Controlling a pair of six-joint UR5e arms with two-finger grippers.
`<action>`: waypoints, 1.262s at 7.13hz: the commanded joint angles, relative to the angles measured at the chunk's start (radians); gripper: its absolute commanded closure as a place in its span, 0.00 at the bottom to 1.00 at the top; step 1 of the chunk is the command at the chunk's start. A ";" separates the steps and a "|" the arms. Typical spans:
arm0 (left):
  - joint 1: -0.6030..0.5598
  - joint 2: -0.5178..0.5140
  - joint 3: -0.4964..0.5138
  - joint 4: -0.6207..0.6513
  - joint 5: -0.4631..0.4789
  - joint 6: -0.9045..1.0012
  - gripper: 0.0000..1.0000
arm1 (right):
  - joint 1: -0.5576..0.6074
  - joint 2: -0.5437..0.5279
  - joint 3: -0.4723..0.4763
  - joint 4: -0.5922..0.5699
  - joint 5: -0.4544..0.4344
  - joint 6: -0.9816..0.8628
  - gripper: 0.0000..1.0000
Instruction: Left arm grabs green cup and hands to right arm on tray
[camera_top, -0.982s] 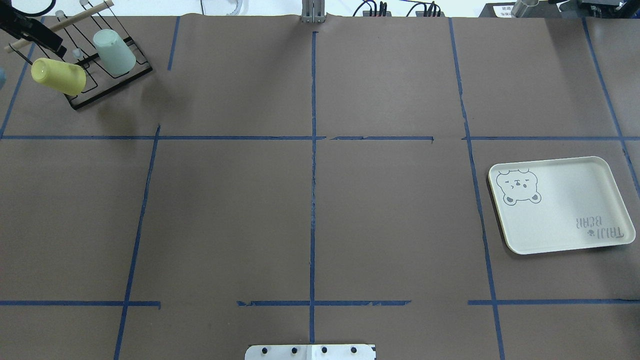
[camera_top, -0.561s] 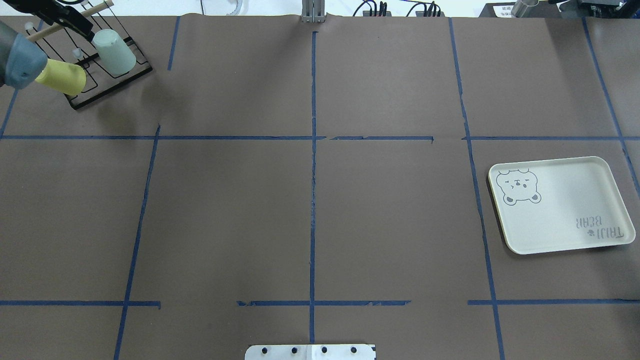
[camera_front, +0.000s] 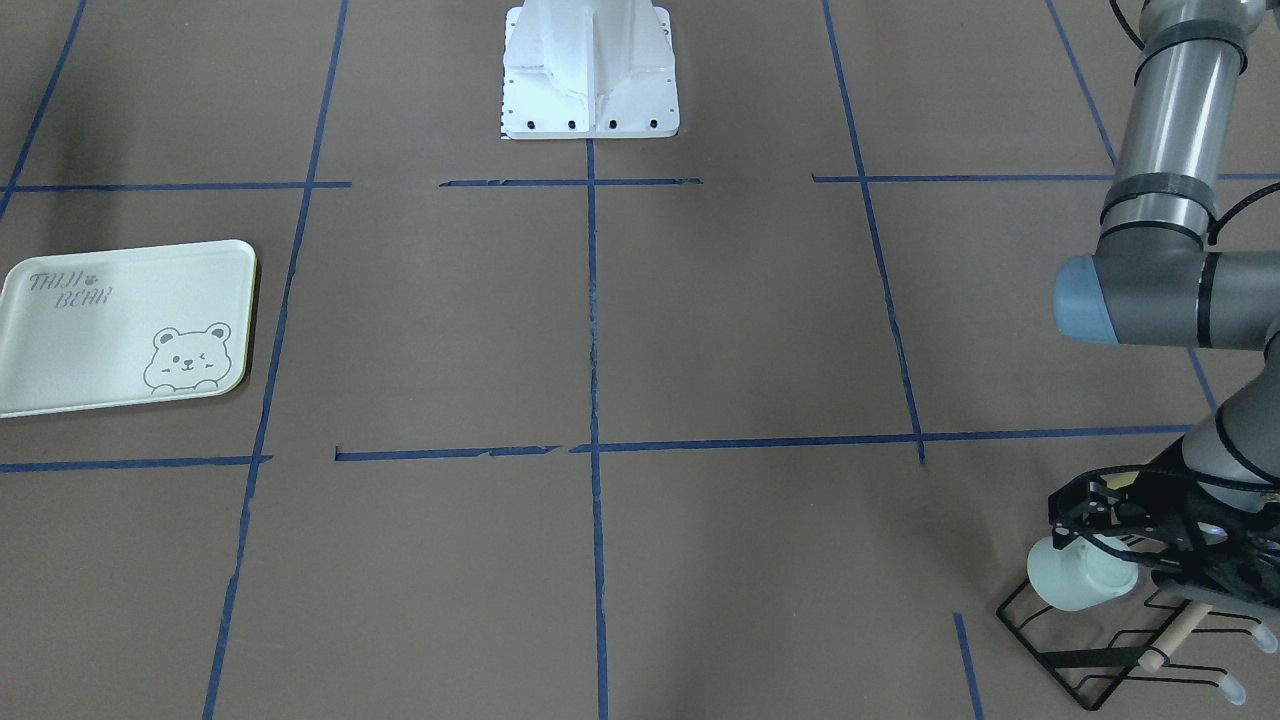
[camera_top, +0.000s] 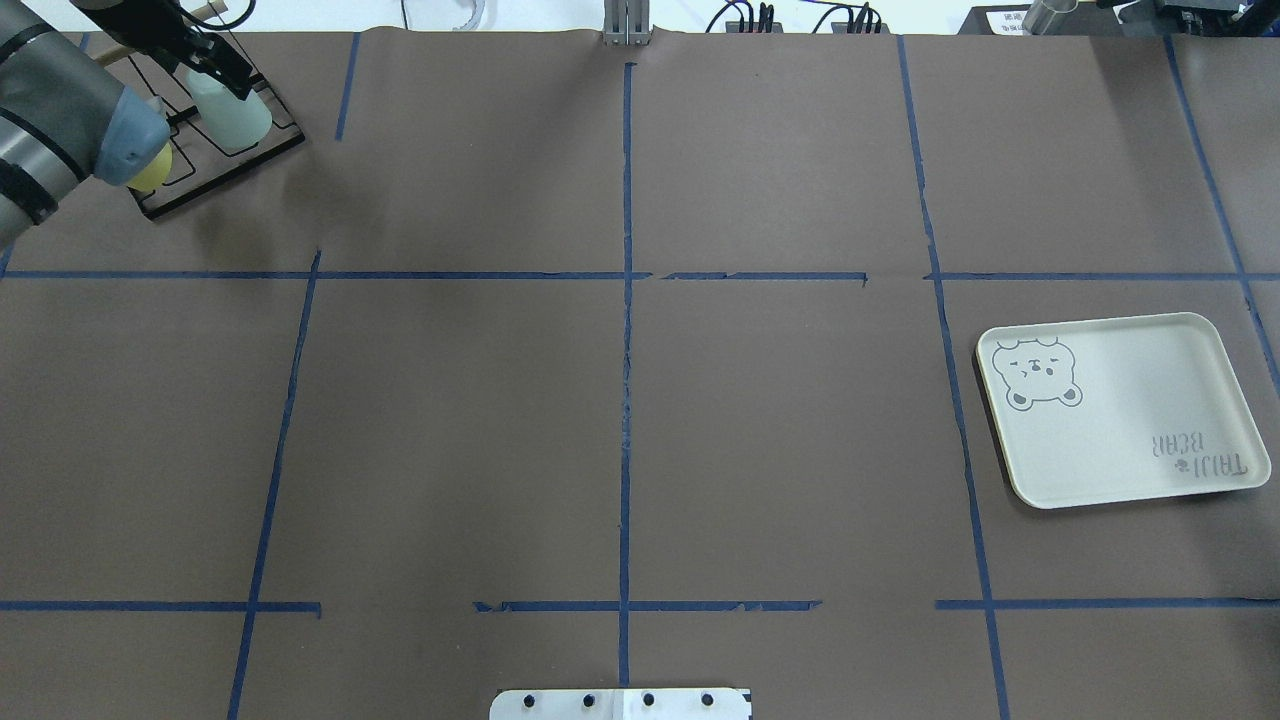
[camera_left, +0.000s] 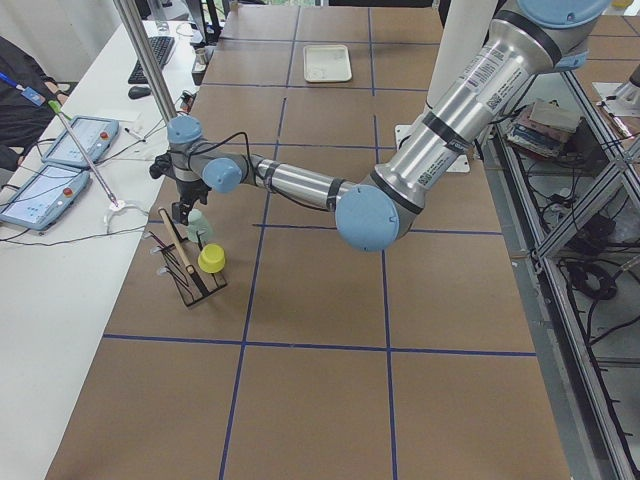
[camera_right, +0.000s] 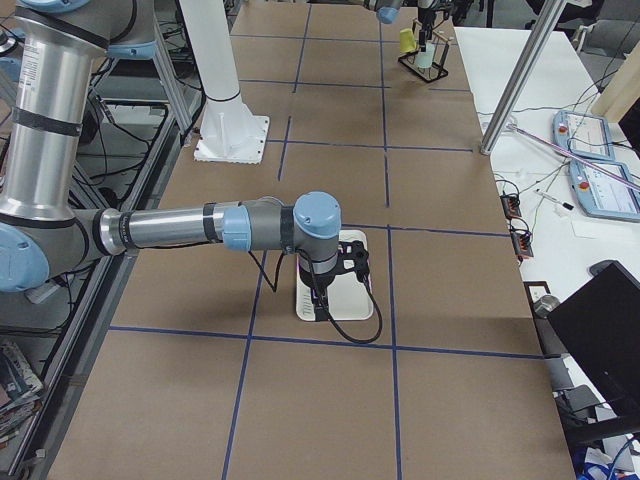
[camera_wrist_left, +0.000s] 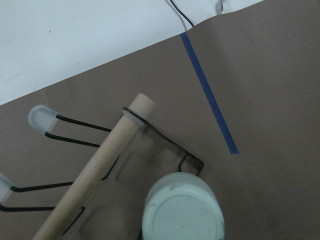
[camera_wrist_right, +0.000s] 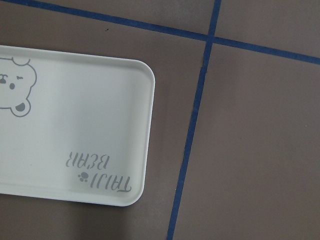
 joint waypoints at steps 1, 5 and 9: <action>0.009 -0.011 0.035 -0.013 0.002 -0.008 0.00 | 0.001 0.000 -0.002 0.000 0.000 0.000 0.00; 0.010 -0.027 0.100 -0.076 0.003 -0.027 0.00 | -0.001 0.000 -0.002 0.000 0.000 0.000 0.00; 0.010 -0.025 0.097 -0.079 0.002 -0.030 0.55 | 0.001 0.000 -0.002 0.000 0.000 0.000 0.00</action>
